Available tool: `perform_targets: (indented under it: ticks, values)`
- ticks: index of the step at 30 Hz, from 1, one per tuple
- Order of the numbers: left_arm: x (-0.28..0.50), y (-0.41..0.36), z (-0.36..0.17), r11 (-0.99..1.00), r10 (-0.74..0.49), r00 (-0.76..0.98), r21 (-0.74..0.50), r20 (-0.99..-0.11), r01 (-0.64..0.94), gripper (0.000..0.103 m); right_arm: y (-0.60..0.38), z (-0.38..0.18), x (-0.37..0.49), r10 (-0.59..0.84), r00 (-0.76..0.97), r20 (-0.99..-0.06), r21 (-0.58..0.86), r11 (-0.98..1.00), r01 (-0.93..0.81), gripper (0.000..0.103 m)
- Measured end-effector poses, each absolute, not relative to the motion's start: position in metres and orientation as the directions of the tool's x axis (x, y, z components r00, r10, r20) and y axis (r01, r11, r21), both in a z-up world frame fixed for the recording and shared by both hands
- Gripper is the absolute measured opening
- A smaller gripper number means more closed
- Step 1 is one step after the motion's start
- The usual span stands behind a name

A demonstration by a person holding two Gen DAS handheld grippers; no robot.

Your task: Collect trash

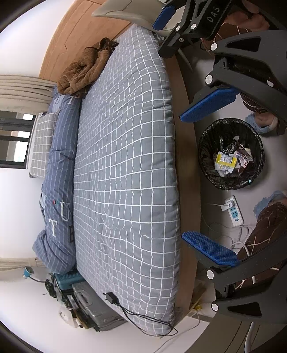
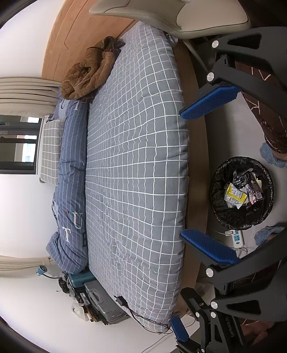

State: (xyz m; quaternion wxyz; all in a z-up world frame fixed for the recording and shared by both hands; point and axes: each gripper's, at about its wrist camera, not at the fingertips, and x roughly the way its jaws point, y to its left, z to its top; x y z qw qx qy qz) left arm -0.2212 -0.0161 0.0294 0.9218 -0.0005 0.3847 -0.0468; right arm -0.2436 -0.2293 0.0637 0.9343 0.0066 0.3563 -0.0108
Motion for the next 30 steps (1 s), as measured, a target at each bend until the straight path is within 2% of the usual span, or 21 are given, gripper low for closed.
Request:
perform_targets:
  ticks: [17, 30]
  values:
    - [-0.2227, -0.0175, 0.0241, 0.998, -0.034, 0.692, 0.006, -0.721, 0.056, 0.097, -0.2264, 0.0543, -0.2439, -0.014, 0.739, -0.673, -0.004, 1.000, 0.015, 0.095]
    - [-0.2231, -0.0189, 0.0215, 0.997, -0.052, 0.694, -0.002, -0.718, 0.073, 0.097, -0.2261, 0.0542, -0.2444, -0.013, 0.739, -0.674, -0.003, 1.000, 0.015, 0.095]
